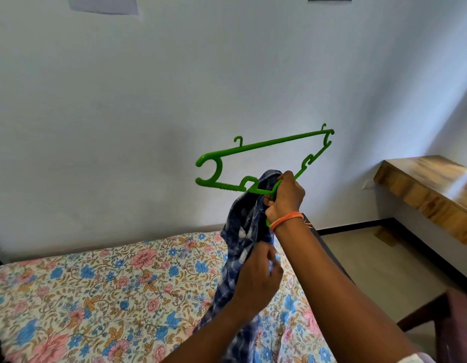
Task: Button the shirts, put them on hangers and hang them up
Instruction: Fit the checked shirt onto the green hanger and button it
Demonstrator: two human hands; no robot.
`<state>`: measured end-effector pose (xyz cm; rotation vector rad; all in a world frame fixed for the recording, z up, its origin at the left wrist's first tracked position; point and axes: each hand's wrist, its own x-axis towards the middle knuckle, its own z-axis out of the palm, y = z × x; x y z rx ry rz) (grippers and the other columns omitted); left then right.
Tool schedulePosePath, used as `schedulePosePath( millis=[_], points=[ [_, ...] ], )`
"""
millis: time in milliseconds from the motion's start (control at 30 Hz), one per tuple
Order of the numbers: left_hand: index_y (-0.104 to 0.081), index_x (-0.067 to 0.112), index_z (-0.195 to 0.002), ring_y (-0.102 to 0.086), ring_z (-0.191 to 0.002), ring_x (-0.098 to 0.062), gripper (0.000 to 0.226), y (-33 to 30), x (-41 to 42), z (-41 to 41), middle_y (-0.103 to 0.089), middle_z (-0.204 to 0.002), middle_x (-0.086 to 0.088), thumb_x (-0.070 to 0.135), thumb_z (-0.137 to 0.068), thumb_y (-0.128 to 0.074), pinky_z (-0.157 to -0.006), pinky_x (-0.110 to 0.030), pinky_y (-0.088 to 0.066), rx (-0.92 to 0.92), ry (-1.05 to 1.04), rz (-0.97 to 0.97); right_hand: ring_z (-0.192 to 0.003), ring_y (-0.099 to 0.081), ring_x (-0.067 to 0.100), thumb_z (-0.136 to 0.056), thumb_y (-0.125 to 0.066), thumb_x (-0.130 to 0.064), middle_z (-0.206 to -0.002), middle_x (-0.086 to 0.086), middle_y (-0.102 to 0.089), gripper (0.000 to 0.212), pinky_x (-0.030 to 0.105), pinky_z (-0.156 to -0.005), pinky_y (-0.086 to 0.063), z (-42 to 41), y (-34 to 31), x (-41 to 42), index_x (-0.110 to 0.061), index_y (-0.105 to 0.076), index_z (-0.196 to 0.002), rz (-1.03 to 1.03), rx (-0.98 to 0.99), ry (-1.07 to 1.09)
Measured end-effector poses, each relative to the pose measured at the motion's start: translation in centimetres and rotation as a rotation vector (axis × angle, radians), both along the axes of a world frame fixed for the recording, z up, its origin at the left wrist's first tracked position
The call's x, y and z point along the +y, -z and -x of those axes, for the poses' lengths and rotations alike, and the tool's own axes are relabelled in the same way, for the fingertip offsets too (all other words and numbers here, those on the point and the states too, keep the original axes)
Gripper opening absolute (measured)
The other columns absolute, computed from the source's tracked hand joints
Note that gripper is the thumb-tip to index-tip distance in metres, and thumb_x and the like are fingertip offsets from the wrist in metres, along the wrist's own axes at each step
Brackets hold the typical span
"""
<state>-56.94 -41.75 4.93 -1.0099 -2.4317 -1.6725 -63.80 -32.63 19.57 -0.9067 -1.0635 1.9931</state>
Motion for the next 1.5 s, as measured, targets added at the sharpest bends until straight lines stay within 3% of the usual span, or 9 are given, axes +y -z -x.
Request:
schedulePosePath(
  millis=[200,367,500,733,833,1067,1200,1367,1500],
  points=[
    [-0.035,0.025,-0.1,-0.044,-0.085,-0.014,0.039,-0.4,-1.1,3.0,-0.039,-0.098,0.005,0.017,-0.084,-0.07,-0.065,-0.022,-0.043,-0.033,-0.444,-0.108,-0.046,-0.027,0.017,-0.091,-0.047,-0.012,-0.056,0.001,-0.029,0.028,0.018,-0.039,-0.025,-0.3,-0.7,-0.2,-0.015,-0.04,-0.064,-0.001,-0.016,-0.002],
    [-0.059,0.02,-0.089,-0.056,-0.074,-0.009,0.006,-0.2,-1.1,4.8,-0.058,-0.081,0.007,0.017,-0.092,-0.063,-0.063,-0.029,-0.047,-0.081,-0.285,-0.102,-0.048,-0.027,0.017,-0.091,-0.046,-0.012,-0.057,0.001,-0.03,0.027,0.017,-0.04,-0.023,-0.3,-0.1,0.0,-0.014,-0.041,-0.065,0.008,-0.031,-0.005],
    [-0.057,0.009,-0.075,-0.04,-0.054,-0.005,0.019,0.1,-2.3,5.1,-0.056,-0.064,-0.008,0.014,-0.093,-0.061,-0.052,-0.022,-0.033,-0.178,-0.177,-0.062,-0.048,-0.03,0.018,-0.094,-0.048,-0.015,-0.06,0.004,-0.033,0.025,0.016,-0.038,-0.023,-0.3,2.0,2.5,-0.013,-0.044,-0.07,0.003,-0.116,-0.037],
    [-0.054,0.015,-0.065,-0.055,-0.063,-0.022,0.025,5.5,-7.0,7.4,-0.055,-0.062,-0.005,0.018,-0.09,-0.06,-0.069,-0.05,-0.056,-0.618,-0.302,0.091,-0.05,-0.048,0.026,-0.091,-0.055,-0.025,-0.068,0.015,-0.049,0.027,0.033,-0.045,-0.043,-2.3,15.6,10.7,-0.005,-0.054,-0.072,-0.342,-0.677,-0.189],
    [-0.045,0.013,-0.061,-0.044,-0.058,-0.023,0.035,7.0,-7.7,7.3,-0.043,-0.055,-0.007,0.015,-0.091,-0.063,-0.057,-0.04,-0.047,-0.741,-0.326,0.153,-0.078,-0.055,0.032,-0.094,-0.052,-0.027,-0.085,0.017,-0.057,0.025,0.044,-0.077,-0.05,-4.4,22.6,12.5,-0.006,-0.058,-0.081,-0.609,-1.011,-0.457],
    [-0.038,0.011,-0.067,-0.027,-0.049,-0.02,0.037,13.4,-5.1,8.5,-0.033,-0.061,-0.011,0.021,-0.096,-0.059,-0.049,-0.027,-0.026,-0.872,-0.317,0.327,-0.116,-0.06,0.036,-0.099,-0.036,-0.039,-0.125,0.017,-0.062,0.044,0.04,-0.09,-0.049,-6.6,38.5,13.8,-0.009,-0.057,-0.124,-1.039,-1.362,-0.937],
    [-0.042,0.011,-0.067,-0.034,-0.06,-0.018,0.035,20.0,-3.0,9.1,-0.035,-0.065,-0.01,0.021,-0.096,-0.06,-0.061,-0.034,-0.03,-0.956,-0.237,0.337,-0.11,-0.063,0.039,-0.104,-0.041,-0.022,-0.122,0.022,-0.063,0.03,0.042,-0.086,-0.052,-5.6,49.1,15.1,-0.005,-0.048,-0.128,-1.078,-1.37,-1.113],
    [-0.047,0.01,-0.086,-0.043,-0.084,-0.02,0.016,27.6,-0.2,9.7,-0.04,-0.089,-0.01,0.01,-0.097,-0.058,-0.068,-0.03,-0.043,-1.088,-0.184,0.307,-0.131,-0.047,0.043,-0.102,-0.051,-0.028,-0.149,0.027,-0.038,0.063,0.048,-0.101,-0.045,-3.6,59.9,17.1,-0.002,-0.024,-0.153,-1.147,-1.392,-1.132],
    [-0.056,0.013,-0.077,-0.061,-0.078,-0.017,0.02,30.5,1.2,10.0,-0.058,-0.083,-0.006,0.013,-0.098,-0.058,-0.064,-0.021,-0.049,-1.167,-0.23,0.285,-0.112,-0.058,0.044,-0.088,-0.074,-0.022,-0.117,0.03,-0.061,0.041,0.05,-0.092,-0.047,-3.0,60.7,15.1,0.005,-0.065,-0.117,-1.045,-1.027,-0.982]
  ],
)
